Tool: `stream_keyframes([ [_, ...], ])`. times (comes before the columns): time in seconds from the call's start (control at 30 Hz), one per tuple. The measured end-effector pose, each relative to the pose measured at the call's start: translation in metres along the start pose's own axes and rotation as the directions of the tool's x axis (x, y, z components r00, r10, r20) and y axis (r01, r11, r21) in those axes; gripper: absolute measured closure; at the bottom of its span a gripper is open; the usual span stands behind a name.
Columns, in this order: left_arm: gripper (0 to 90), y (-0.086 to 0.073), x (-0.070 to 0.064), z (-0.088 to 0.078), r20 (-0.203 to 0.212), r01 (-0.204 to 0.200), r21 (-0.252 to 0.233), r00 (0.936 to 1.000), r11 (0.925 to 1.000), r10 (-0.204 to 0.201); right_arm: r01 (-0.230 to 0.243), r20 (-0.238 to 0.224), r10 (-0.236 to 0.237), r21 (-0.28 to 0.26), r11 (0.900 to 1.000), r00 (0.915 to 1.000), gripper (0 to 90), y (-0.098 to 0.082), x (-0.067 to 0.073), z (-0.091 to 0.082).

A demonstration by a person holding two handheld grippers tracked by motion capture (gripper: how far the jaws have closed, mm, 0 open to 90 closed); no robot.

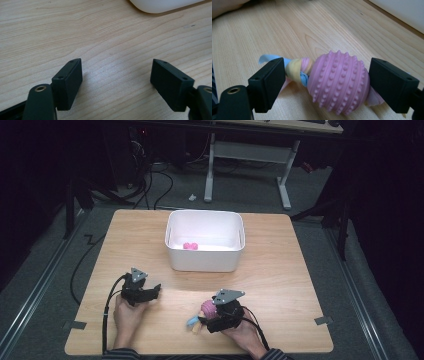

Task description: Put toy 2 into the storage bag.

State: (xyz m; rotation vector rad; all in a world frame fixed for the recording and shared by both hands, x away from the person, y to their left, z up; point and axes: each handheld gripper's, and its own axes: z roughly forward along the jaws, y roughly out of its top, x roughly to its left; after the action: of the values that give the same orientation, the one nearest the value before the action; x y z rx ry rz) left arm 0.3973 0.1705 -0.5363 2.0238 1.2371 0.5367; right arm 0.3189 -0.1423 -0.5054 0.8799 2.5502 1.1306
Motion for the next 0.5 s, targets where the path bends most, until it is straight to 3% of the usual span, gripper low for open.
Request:
stream_keyframes([
  [0.3,25.9,0.0,0.0001,0.0,0.0,0.001,0.0,1.0,1.0,-0.001,0.014,0.041,-0.015,0.035,0.999,0.999,16.0,-0.0024,-0.004,0.0071],
  [0.5,25.8,0.0,0.0001,0.0,0.001,0.001,0.0,1.0,1.0,-0.001,0.031,0.072,-0.032,0.019,0.999,0.9969,24.8,-0.0042,-0.004,0.0083],
])
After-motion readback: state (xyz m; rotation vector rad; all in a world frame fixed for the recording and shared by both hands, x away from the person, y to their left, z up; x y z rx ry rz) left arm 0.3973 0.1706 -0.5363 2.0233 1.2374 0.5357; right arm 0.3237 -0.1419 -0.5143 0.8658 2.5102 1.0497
